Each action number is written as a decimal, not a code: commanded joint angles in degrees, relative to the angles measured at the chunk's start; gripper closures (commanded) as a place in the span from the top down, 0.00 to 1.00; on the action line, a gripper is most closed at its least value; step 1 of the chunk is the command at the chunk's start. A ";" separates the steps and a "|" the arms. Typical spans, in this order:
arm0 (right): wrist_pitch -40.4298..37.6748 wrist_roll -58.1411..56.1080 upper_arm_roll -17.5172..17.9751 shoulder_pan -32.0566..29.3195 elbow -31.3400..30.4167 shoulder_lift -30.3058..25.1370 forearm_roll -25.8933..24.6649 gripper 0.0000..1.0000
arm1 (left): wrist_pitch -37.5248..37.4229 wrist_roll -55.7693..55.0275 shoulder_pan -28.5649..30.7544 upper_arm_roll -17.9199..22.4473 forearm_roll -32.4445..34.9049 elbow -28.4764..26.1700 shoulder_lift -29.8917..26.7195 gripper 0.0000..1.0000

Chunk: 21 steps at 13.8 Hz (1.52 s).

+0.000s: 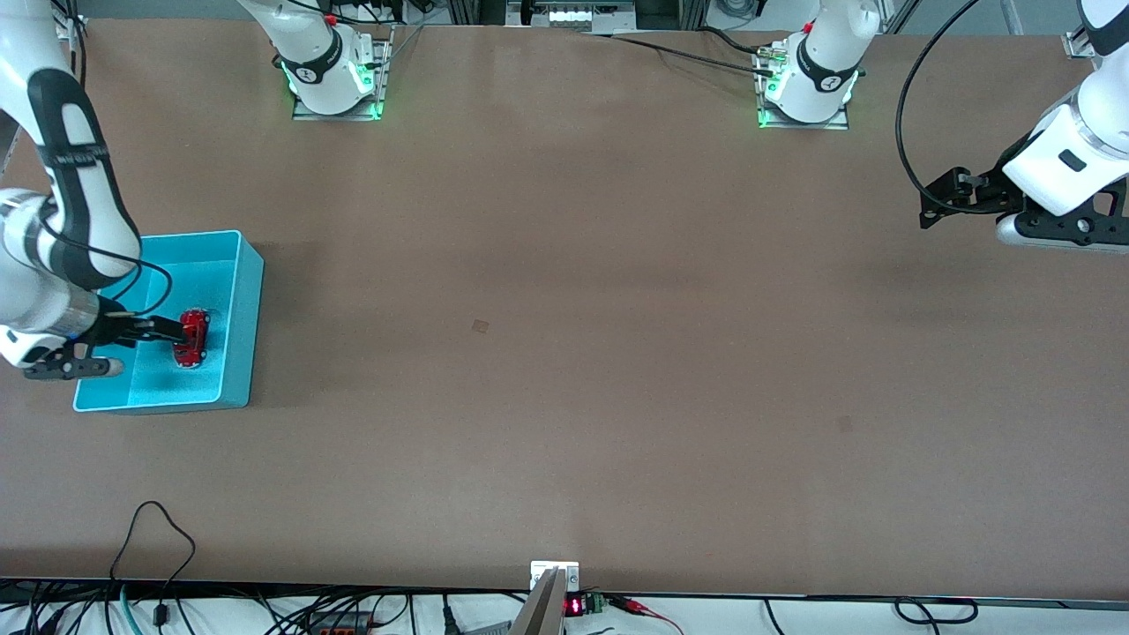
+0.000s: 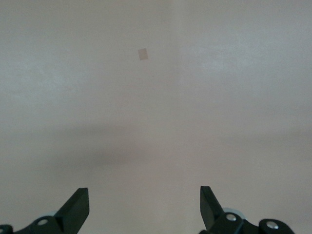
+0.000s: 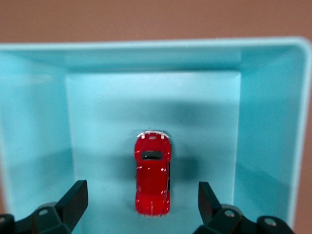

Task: Wind red beetle toy and store in blue box
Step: 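Open the right gripper and raise it out of the box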

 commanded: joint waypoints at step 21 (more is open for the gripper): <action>-35.34 21.60 -6.12 14.94 14.05 -19.65 0.60 1.00 | -1.13 -0.10 0.39 -0.06 -0.93 1.40 0.62 1.00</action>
